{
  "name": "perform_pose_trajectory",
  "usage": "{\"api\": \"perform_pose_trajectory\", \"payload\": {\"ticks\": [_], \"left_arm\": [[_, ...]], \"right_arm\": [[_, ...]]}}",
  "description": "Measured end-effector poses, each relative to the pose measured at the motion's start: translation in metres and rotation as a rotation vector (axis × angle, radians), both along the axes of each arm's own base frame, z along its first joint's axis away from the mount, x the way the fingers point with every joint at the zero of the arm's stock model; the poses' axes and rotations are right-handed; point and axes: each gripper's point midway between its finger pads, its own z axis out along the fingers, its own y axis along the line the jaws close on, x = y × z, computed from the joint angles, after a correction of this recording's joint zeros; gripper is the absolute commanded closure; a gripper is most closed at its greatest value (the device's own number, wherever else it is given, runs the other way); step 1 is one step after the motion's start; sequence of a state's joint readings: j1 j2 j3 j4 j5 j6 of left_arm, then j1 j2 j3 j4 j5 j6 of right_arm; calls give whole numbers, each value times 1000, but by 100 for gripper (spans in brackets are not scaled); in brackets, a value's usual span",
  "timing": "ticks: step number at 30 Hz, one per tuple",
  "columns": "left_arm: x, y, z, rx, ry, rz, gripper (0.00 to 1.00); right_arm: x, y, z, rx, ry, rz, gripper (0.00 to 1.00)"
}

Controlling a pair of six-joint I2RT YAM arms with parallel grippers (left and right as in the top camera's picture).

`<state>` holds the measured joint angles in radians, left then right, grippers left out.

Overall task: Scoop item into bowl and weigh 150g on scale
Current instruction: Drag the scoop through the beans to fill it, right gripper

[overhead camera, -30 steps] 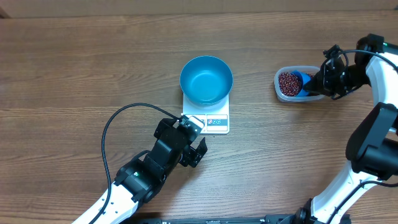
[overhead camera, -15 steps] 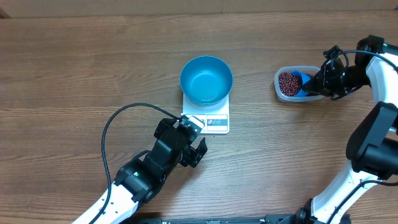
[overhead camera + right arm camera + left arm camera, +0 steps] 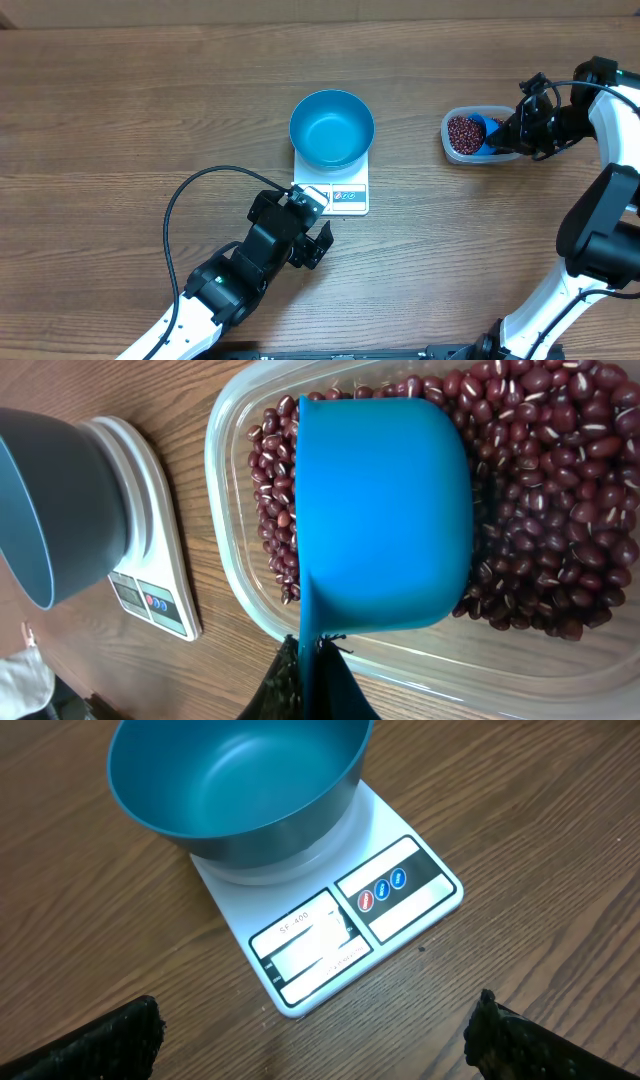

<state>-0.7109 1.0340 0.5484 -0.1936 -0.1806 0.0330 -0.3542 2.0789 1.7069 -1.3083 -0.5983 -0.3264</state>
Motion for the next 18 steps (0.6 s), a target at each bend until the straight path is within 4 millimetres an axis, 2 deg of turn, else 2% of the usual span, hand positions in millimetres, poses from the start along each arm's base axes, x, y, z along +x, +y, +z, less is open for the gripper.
{"api": "perform_pose_trajectory", "payload": {"ticks": [18], "left_arm": [[0,0,0,0,0,0,0]], "right_arm": [[-7,-13,-2,85,-29,2,96]]}}
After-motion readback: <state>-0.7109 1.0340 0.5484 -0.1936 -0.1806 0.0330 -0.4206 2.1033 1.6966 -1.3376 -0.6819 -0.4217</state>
